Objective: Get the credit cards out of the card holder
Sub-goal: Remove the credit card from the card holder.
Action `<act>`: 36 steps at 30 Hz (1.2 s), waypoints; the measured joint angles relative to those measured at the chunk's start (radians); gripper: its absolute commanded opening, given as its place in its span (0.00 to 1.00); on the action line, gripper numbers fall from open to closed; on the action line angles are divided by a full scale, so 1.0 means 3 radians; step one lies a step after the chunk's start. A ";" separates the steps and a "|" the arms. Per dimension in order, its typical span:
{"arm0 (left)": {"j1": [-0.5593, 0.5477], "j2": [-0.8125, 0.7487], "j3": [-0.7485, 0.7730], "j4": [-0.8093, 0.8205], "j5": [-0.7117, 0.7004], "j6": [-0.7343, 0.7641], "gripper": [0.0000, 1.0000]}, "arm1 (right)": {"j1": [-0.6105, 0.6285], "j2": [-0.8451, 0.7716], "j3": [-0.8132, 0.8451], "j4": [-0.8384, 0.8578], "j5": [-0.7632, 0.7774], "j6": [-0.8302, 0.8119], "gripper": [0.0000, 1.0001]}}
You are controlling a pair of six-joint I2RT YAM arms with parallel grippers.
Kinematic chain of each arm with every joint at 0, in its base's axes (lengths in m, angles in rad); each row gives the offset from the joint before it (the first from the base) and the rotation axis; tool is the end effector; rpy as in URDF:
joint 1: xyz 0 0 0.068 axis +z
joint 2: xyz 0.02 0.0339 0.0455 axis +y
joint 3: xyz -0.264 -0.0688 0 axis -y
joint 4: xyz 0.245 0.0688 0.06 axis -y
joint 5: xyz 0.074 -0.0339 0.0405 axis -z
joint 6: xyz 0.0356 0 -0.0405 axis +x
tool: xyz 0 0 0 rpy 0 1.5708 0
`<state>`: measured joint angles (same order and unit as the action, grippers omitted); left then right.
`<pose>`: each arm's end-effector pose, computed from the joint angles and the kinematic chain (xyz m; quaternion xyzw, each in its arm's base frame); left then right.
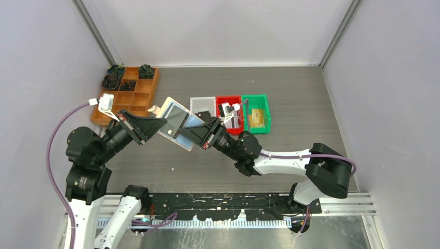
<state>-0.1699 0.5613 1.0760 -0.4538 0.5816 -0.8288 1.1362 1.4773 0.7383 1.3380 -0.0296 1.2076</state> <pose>0.0793 -0.0334 0.4332 -0.0148 0.6887 -0.5066 0.5184 0.1285 0.2792 0.3175 0.0036 0.4671 0.8174 0.3370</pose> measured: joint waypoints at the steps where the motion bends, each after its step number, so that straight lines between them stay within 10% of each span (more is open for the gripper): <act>1: -0.0001 0.0000 0.0003 0.0000 -0.0010 -0.0001 0.00 | 0.0006 0.0000 0.0000 0.0003 0.0022 -0.0011 0.01; 9: 0.0000 -0.0004 0.0003 0.0000 -0.0006 -0.0010 0.00 | 0.0041 -0.0001 0.0000 0.0003 0.0104 -0.0043 0.28; 16: 0.0000 -0.0013 0.0003 0.0041 0.0003 -0.0033 0.00 | 0.0022 -0.0009 0.0055 -0.0025 0.0065 -0.0076 0.02; 36: -0.0008 0.0019 0.0070 0.0048 0.0055 0.0062 0.00 | 0.0058 -0.0039 0.0000 0.0017 0.0109 0.0023 0.01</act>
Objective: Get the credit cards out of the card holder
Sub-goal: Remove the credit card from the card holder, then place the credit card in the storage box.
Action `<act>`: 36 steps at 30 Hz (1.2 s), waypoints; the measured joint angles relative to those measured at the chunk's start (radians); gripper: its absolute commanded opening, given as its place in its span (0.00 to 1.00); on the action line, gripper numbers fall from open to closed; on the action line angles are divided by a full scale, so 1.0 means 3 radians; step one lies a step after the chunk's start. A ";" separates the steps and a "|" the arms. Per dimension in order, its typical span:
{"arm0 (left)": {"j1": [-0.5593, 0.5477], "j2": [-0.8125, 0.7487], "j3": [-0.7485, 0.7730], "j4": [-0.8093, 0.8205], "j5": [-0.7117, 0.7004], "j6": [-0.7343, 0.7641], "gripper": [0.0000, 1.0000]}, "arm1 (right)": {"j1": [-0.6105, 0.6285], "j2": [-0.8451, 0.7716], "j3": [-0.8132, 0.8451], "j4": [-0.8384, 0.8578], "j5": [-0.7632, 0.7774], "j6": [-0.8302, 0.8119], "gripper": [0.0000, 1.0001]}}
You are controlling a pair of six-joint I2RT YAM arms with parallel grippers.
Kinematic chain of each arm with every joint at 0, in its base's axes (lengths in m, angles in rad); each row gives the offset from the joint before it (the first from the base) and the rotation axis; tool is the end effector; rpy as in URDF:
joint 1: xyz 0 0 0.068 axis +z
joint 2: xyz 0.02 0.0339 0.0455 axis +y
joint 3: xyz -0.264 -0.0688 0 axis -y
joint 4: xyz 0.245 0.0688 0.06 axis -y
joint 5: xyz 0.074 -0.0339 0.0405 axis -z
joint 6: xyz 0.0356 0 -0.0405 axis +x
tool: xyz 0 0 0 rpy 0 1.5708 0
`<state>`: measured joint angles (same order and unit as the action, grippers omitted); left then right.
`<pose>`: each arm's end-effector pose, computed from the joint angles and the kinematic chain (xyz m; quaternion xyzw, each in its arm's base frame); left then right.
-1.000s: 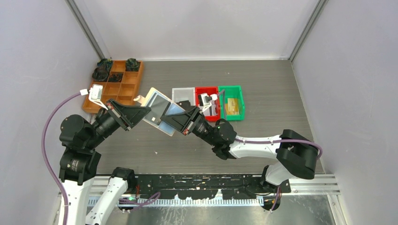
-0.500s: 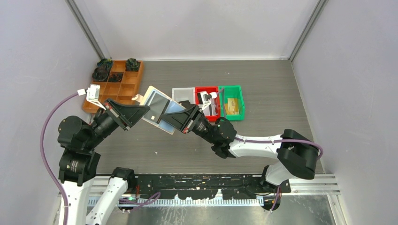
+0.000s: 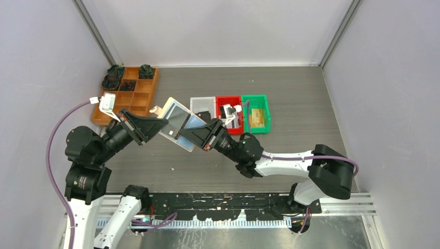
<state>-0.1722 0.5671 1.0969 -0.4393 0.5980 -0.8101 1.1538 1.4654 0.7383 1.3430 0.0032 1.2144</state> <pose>0.0768 -0.0337 0.4403 0.0044 0.6802 -0.5080 0.5285 0.1235 0.2785 0.3213 0.0153 0.4593 0.8223 0.3356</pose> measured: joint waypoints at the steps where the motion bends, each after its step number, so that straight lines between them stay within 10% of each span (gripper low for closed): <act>1: -0.0005 0.0010 0.0003 -0.0014 0.0024 0.0031 0.00 | 0.0004 -0.0023 -0.0034 -0.0001 0.0000 -0.0004 0.01; 27: -0.0008 0.0118 0.0189 -0.0043 -0.0348 0.0312 0.00 | -0.0076 -0.0618 -0.0656 0.0006 0.0107 -0.0097 0.01; 36: -0.0008 0.0126 0.0249 -0.0234 -0.0478 0.0707 0.00 | -0.1183 -0.1291 -0.0698 -0.1592 -0.0385 -0.0149 0.01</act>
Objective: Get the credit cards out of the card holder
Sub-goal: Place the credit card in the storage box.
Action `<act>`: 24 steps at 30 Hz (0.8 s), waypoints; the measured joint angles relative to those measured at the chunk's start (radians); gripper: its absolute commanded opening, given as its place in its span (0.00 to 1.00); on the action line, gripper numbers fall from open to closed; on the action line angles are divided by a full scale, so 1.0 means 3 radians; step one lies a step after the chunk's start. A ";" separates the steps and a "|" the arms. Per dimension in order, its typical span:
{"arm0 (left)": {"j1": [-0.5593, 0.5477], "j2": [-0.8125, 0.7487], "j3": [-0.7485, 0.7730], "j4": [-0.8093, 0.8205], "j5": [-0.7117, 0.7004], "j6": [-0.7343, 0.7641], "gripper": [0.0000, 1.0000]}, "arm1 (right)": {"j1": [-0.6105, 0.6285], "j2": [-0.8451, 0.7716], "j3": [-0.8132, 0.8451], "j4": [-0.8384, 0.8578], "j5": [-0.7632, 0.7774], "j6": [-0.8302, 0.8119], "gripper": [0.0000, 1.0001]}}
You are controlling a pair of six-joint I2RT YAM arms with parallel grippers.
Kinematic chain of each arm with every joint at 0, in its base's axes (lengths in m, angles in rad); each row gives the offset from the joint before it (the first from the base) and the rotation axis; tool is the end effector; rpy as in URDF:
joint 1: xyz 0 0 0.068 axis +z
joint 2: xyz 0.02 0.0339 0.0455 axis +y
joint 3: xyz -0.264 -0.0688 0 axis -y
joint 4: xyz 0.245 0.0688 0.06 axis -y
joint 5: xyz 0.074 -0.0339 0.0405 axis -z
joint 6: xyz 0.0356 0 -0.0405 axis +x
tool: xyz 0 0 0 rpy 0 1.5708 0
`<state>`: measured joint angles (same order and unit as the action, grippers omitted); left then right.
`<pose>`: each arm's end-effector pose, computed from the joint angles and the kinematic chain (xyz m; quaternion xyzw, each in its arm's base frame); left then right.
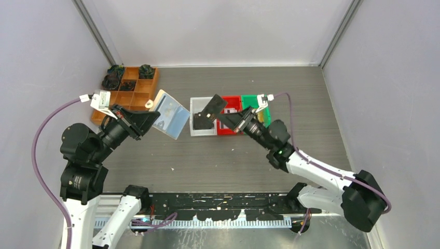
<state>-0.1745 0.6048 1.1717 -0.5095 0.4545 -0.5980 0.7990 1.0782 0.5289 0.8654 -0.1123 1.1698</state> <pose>0.0791 -0.0298 0.4519 0.0196 0.6884 -0.4101 0.5980 0.1641 0.1743 0.3034 0.0634 0.5844 0.6915 0.4198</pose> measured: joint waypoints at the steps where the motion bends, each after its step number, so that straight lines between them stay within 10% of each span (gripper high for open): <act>1: 0.0000 0.0000 0.0001 -0.0037 0.0022 0.0036 0.00 | -0.0174 -0.0003 0.0081 -0.0292 -0.0107 -0.0060 0.01; 9: 0.0000 0.0023 0.0001 -0.0202 0.0357 0.0177 0.00 | -0.0753 0.0908 0.1166 -0.2015 -0.0743 -0.0797 0.01; 24: 0.0000 0.0088 0.0001 -0.0181 0.1516 0.0072 0.00 | -0.0640 0.2908 0.2880 -0.3375 -0.0900 -0.1612 0.01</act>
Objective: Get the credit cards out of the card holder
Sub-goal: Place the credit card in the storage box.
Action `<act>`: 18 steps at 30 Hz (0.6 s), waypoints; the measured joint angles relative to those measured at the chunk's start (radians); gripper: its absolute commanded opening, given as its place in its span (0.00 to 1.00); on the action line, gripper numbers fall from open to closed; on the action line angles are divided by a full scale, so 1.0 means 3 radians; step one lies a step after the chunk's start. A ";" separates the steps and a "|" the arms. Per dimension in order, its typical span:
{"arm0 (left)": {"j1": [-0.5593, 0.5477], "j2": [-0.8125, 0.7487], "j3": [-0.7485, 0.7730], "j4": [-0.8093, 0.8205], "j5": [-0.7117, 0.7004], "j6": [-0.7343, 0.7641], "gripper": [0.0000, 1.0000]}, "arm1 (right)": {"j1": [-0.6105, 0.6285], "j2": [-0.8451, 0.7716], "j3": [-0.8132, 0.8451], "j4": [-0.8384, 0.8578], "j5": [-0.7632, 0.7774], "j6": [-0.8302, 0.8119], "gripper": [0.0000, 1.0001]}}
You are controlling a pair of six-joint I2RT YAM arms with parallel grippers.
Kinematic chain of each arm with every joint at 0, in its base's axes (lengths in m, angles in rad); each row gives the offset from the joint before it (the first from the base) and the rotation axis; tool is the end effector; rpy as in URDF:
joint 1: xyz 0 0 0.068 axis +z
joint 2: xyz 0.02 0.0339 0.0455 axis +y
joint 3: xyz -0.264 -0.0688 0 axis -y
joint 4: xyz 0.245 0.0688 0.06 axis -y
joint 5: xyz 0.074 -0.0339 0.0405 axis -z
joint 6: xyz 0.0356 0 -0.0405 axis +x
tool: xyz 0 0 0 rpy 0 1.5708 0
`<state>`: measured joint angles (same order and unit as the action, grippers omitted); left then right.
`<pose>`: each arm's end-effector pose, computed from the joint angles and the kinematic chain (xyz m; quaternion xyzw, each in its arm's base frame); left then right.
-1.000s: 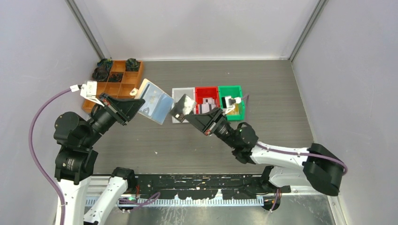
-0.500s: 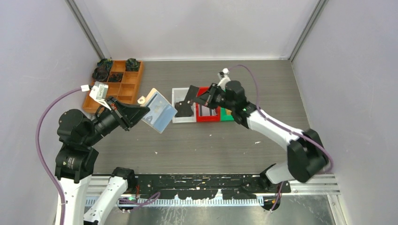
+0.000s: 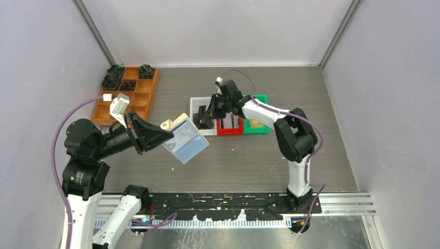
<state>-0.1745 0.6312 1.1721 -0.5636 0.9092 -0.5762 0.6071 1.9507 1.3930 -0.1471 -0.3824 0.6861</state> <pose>0.0757 -0.0419 0.4447 0.1726 0.6908 -0.5224 0.4692 0.3530 0.2614 0.2106 -0.0445 0.8936 0.3859 0.2249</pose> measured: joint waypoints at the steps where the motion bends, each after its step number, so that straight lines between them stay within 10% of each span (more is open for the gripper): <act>1: 0.0000 0.0000 0.0000 0.0006 0.0027 -0.0001 0.00 | 0.0018 0.0052 0.0069 -0.0057 0.0013 -0.0031 0.01; 7: 0.0000 0.0001 0.0000 0.0047 0.0154 -0.0047 0.00 | 0.0118 0.0315 0.0440 -0.0329 0.0140 -0.0214 0.04; 18: 0.0000 0.0008 -0.0003 0.0051 0.0266 0.0046 0.00 | 0.0206 0.0492 0.0783 -0.0665 0.0408 -0.0399 0.61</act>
<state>-0.1745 0.6334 1.1713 -0.5484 0.9890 -0.5625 0.6689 2.0983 1.6279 -0.3466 -0.2600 0.5663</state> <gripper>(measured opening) 0.036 0.518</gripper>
